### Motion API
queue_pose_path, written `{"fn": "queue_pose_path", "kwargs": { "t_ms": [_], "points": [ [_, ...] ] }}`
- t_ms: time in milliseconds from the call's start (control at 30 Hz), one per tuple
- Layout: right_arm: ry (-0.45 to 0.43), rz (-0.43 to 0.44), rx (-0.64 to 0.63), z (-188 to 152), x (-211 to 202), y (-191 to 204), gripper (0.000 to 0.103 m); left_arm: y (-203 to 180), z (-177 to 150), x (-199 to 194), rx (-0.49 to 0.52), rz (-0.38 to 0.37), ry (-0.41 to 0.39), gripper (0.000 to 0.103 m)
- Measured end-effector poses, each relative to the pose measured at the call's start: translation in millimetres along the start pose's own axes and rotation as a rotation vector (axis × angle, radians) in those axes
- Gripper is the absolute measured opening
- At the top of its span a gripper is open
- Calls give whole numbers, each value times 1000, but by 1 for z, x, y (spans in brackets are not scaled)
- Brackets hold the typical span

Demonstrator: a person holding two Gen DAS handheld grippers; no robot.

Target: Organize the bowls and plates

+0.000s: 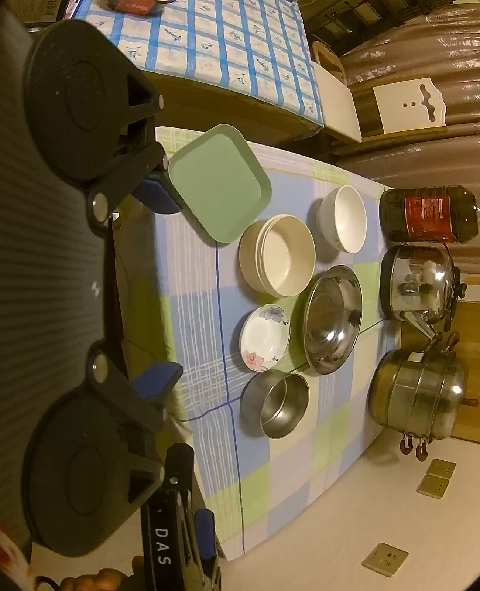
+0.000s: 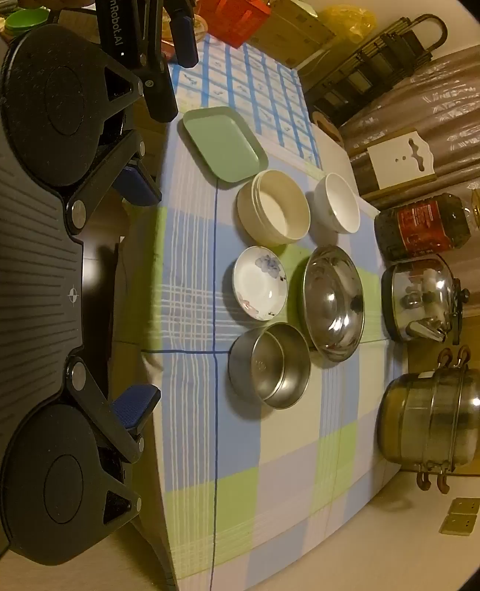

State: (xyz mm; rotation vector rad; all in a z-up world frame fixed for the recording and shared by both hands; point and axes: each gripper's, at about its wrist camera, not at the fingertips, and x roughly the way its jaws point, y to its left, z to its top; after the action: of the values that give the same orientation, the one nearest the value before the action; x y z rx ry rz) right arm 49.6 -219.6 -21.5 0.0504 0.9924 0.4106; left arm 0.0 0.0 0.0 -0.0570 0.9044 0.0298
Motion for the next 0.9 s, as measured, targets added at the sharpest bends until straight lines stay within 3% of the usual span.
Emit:
{"fn": "queue_pose_path", "kwargs": {
  "t_ms": [900],
  "points": [
    [-2, -2, -1, 1, -1, 1, 102, 0, 0, 0, -5, -6, 0, 86]
  ]
}}
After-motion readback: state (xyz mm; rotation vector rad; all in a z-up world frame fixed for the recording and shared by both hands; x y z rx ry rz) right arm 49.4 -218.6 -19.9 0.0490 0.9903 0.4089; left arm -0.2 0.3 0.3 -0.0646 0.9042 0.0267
